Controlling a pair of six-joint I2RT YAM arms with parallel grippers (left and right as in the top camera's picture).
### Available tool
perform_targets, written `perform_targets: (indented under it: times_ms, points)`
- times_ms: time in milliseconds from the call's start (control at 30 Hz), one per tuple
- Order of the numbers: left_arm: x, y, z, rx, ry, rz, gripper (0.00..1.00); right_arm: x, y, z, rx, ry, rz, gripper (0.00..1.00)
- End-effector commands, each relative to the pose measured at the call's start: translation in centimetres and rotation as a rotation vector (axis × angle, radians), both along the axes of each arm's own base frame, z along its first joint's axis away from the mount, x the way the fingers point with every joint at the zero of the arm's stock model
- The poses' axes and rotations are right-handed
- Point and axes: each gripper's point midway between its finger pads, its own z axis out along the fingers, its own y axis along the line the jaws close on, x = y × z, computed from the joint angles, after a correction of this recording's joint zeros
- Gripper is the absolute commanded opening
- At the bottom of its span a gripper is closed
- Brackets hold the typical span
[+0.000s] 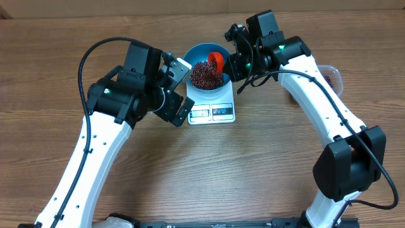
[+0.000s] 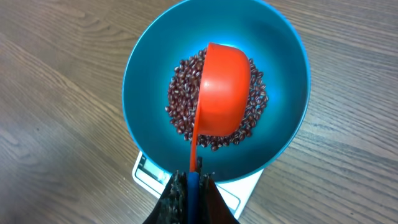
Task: Scoop item into bowl and weigh 150g on scale
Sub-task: 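Tilt the cup with the right gripper to pour beans into the bowl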
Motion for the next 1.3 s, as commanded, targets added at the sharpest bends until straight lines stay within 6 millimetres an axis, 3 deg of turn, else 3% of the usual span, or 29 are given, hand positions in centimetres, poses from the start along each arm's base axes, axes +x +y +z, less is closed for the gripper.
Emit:
perform_targets:
  times_ms: [0,167,300,433,900,1267]
  points:
    - [-0.1,-0.5,0.9,-0.009,-0.027,-0.036,1.00,0.7,0.1,3.3,0.028,-0.073,-0.046,0.04]
    - [-0.1,-0.5,0.8,-0.009,-0.026,-0.036,1.00,-0.1,0.7,3.2,0.009,-0.094,0.049,0.04]
    - [-0.1,-0.5,0.8,-0.009,-0.027,-0.036,1.00,0.7,0.0,3.1,0.005,-0.077,-0.062,0.04]
    - [-0.1,-0.5,0.9,-0.009,-0.027,-0.036,1.00,-0.7,1.3,3.0,-0.029,-0.123,0.131,0.04]
    - [-0.1,-0.5,0.9,-0.009,-0.027,-0.036,1.00,0.1,1.2,2.8,-0.267,-0.243,0.062,0.04]
    - [-0.1,-0.5,0.8,-0.009,-0.026,-0.036,1.00,-0.3,1.1,6.3,-0.276,-0.341,0.035,0.04]
